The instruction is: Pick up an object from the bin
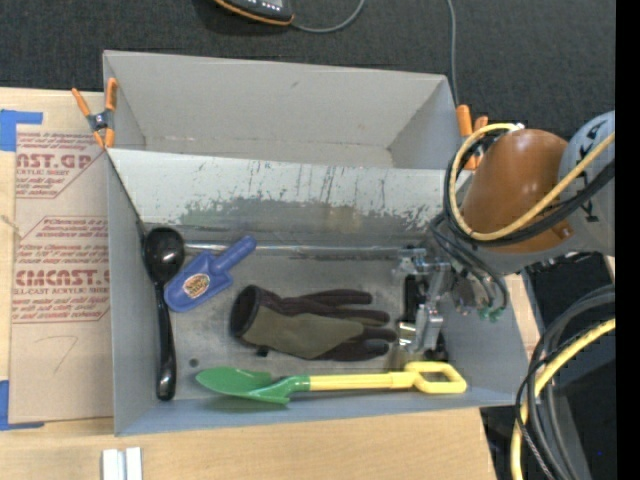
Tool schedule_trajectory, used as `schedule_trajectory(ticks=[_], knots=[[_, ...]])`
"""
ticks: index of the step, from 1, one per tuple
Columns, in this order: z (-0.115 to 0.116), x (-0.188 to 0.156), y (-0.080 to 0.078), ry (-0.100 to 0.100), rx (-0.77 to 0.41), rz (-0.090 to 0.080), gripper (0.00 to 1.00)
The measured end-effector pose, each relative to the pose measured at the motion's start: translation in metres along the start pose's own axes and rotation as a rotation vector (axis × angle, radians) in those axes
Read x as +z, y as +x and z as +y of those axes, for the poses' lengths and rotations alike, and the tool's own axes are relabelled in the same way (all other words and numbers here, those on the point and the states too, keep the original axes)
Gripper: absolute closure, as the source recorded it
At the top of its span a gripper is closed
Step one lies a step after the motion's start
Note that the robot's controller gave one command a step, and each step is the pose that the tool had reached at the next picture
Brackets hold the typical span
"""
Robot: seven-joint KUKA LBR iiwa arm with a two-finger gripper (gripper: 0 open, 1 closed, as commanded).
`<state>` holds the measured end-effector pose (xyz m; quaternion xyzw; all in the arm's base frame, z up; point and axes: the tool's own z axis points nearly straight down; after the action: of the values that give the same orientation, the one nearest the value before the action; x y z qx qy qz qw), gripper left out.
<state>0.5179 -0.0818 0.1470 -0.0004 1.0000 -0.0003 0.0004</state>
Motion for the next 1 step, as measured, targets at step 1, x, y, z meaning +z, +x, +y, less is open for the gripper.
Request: schedule_trajectory(ticks=[1], knots=[[0.0,0.0,0.0,0.0,0.0,0.0,0.0]])
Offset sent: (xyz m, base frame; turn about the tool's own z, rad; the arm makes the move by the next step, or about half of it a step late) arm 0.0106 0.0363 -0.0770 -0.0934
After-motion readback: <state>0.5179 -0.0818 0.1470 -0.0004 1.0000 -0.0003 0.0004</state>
